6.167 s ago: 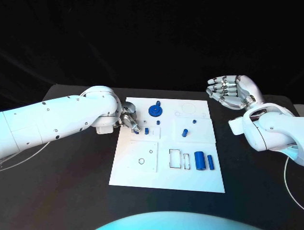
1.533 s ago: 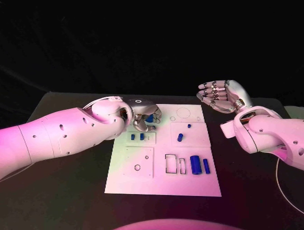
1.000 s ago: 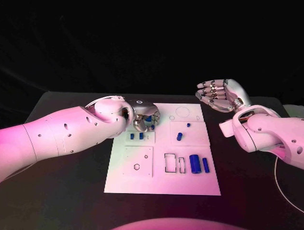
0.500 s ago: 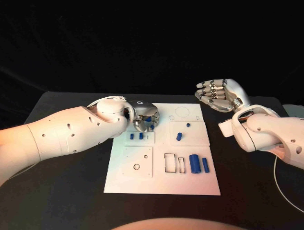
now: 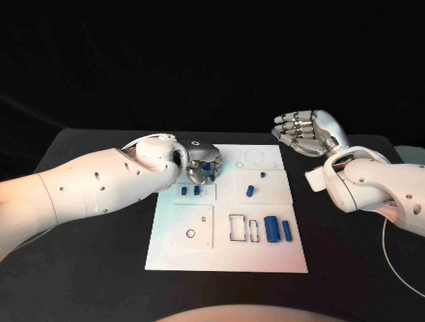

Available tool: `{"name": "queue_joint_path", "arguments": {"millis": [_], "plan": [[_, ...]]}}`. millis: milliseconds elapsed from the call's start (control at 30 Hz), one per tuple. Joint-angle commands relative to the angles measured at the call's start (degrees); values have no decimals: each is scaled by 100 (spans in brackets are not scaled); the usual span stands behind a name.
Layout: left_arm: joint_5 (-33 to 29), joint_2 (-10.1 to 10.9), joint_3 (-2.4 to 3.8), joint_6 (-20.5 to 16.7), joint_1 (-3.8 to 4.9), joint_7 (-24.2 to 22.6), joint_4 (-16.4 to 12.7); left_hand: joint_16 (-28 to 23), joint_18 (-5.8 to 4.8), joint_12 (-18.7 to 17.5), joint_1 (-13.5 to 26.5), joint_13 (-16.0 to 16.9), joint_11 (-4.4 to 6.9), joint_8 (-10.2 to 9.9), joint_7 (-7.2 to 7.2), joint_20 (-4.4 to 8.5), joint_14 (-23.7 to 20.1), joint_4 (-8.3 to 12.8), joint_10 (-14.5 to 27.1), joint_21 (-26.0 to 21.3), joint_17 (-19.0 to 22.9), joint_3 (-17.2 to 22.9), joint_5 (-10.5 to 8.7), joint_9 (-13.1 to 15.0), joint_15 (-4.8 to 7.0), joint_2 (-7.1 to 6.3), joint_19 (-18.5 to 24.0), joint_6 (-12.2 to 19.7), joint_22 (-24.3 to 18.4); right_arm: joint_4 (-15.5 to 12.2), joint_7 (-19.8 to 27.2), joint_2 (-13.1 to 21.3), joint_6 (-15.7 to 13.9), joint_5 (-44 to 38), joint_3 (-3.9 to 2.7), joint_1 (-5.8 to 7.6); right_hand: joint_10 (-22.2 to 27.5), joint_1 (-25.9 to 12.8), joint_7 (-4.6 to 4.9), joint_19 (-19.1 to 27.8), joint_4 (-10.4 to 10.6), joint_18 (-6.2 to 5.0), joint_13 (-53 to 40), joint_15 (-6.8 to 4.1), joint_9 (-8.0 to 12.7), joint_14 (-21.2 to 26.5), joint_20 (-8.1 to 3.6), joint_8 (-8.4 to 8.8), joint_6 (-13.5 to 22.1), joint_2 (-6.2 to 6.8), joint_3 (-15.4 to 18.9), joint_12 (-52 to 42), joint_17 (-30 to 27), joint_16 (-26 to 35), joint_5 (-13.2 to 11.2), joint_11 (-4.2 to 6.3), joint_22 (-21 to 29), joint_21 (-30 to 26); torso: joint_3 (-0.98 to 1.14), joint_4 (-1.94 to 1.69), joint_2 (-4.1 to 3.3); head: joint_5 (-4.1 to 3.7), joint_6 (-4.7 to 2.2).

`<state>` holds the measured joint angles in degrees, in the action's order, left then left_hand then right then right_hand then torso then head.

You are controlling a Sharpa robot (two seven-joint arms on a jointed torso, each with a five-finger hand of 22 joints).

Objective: Assemble the parts on the task board

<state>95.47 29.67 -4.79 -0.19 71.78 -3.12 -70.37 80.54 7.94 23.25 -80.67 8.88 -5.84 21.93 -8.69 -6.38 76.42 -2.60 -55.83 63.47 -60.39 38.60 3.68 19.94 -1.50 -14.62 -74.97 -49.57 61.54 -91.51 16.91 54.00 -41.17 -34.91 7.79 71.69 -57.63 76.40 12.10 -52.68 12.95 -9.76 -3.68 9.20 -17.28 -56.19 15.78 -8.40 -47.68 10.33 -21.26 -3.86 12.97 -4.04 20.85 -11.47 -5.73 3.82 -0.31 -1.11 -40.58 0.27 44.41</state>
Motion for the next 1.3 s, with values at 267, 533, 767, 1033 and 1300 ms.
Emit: {"name": "queue_joint_path", "arguments": {"millis": [267, 533, 767, 1033, 1300], "plan": [[67, -85, -8, 168, -73, 89, 104, 84, -113, 49, -46, 31, 36, -24, -21, 14, 101, 119, -128, 191, -77, 112, -12, -13, 24, 118, -91, -77, 180, -17, 40, -6, 92, -58, -1, -1, -31, 28, 278, -19, -29, -79, 5, 15, 5, -40, -16, 20, -26, -9, 1, 15, -7, 9, 28, -8, 7, 5, -6, 1, -6, -6, 9], [78, -115, -9, 151, -115, 85, 145, 135, -152, 115, -30, 70, 75, 9, 2, 35, 172, 173, -243, 388, -151, 127, -19, 0, 55, 168, -180, -181, 375, -23, 42, -5, 92, -56, -1, -1, -31, 28, 278, -19, -29, -79, 5, 15, 5, -40, -16, 20, -26, -9, 1, 15, -7, 9, 28, -8, 7, 5, -1, 2, -5, -18, 31], [114, -111, -10, 25, -126, 79, 143, 183, -196, 185, 0, 127, 141, 69, 51, 84, 267, 235, -407, 602, -206, 122, -22, 38, 113, 252, -279, -366, 587, -24, 44, -7, 92, -55, -1, -1, -37, 25, 277, -23, -28, -79, 4, 14, 6, -46, -17, 20, -34, -15, -1, 13, -11, 7, 29, -6, 13, 7, 0, -1, 1, -18, 40], [84, -51, -3, -273, -133, 23, 70, 188, -211, 141, 70, 139, 162, 76, 69, 113, 303, 247, -515, 678, -195, 114, -20, 66, 137, 275, -310, -489, 662, -21, 45, -5, 93, -55, -1, -1, -37, 25, 277, -23, -28, -79, 4, 14, 6, -46, -17, 20, -34, -15, -1, 13, -11, 7, 29, -6, 13, 7, -2, 0, 2, -20, 23], [-1, 92, 55, -457, -135, 24, -139, 193, -216, 107, 106, 135, 163, 65, 69, 116, 320, 241, -541, 698, -205, 105, -19, 72, 138, 268, -319, -514, 682, -11, 47, 1, 90, -55, -1, -1, -42, 22, 275, -27, -26, -80, 4, 12, 7, -51, -18, 20, -42, -22, -1, 12, -17, 6, 30, -4, 19, 8, 2, 0, 7, -17, 0]]}}
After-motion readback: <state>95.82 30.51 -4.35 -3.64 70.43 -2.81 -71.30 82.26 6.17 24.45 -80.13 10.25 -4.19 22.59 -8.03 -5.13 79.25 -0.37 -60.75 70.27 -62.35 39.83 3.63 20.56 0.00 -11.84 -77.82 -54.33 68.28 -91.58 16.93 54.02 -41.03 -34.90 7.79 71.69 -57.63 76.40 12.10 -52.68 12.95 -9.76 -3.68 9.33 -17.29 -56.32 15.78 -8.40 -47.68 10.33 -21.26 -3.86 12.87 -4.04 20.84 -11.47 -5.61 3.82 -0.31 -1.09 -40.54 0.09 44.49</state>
